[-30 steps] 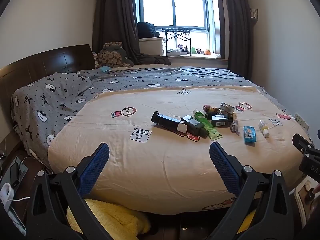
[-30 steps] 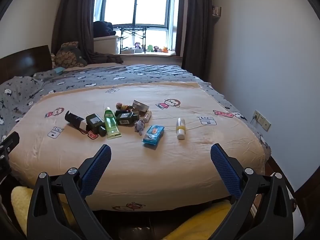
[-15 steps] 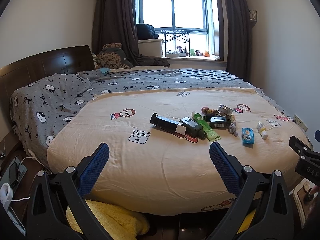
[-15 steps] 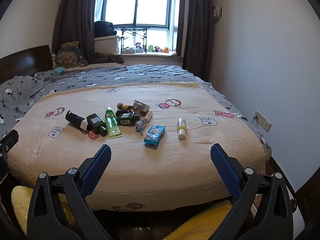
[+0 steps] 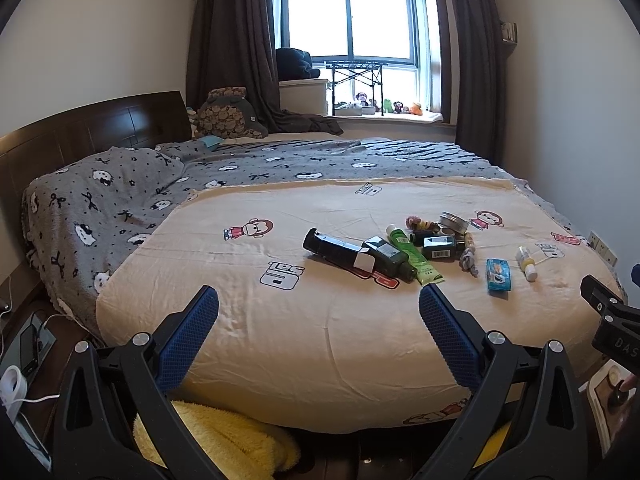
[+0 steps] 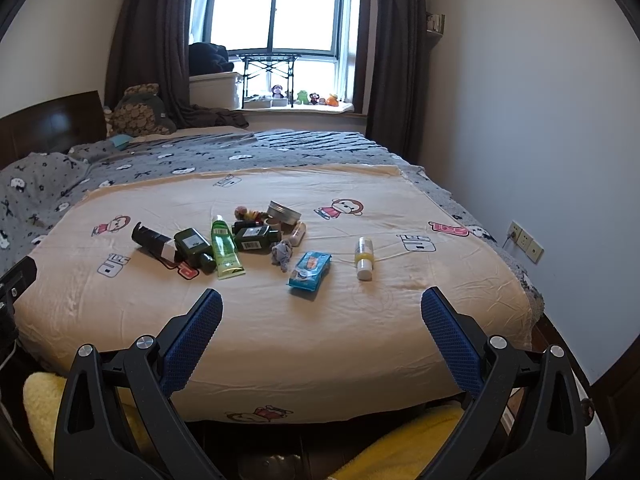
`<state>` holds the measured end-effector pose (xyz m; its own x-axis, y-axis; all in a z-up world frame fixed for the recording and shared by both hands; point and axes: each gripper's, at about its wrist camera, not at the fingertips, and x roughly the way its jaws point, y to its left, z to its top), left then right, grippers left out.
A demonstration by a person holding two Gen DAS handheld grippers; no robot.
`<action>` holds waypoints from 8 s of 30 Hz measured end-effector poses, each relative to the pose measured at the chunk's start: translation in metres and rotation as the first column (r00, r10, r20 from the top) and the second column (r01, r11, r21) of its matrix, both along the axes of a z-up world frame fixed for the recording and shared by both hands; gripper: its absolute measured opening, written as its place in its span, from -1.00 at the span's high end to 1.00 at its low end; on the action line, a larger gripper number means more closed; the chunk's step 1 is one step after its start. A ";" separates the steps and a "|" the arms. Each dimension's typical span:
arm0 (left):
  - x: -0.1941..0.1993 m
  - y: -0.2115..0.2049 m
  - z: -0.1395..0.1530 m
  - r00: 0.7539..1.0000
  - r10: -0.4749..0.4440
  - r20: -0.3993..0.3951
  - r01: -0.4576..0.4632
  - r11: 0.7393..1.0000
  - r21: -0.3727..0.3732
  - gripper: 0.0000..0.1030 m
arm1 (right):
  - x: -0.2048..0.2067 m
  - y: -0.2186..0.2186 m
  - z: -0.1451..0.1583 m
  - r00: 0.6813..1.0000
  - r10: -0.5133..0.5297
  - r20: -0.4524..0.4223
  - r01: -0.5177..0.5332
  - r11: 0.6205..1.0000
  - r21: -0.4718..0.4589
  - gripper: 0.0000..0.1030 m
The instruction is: Collect trash
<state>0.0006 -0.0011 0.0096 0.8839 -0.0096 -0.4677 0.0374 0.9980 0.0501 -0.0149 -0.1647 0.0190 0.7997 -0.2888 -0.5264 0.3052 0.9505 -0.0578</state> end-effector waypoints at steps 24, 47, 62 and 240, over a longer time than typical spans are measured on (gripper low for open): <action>-0.002 0.002 0.003 1.000 -0.002 0.012 0.002 1.000 -0.012 -0.85 | 0.000 -0.002 0.001 1.000 0.002 0.001 -0.002 1.000 0.003 -0.94; 0.037 -0.002 -0.054 0.996 -0.028 -0.088 0.027 1.000 -0.015 -0.84 | 0.014 -0.028 -0.048 1.000 0.004 0.006 -0.004 1.000 0.029 -0.94; 0.102 -0.010 -0.124 0.975 -0.045 -0.218 0.047 0.999 0.001 -0.84 | 0.081 -0.046 -0.112 0.995 0.024 -0.093 -0.016 0.996 0.087 -0.94; 0.301 -0.090 -0.161 0.905 -0.148 -0.399 0.150 0.988 -0.026 -0.57 | 0.218 -0.155 -0.144 0.967 -0.031 -0.252 0.064 0.990 0.125 0.36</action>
<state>0.3014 -0.0910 -0.1516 0.6123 -0.1237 -0.7809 0.2038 0.9790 0.0048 0.2030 -0.3197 -0.1247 0.6253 -0.2384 -0.7431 0.3418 0.9397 -0.0139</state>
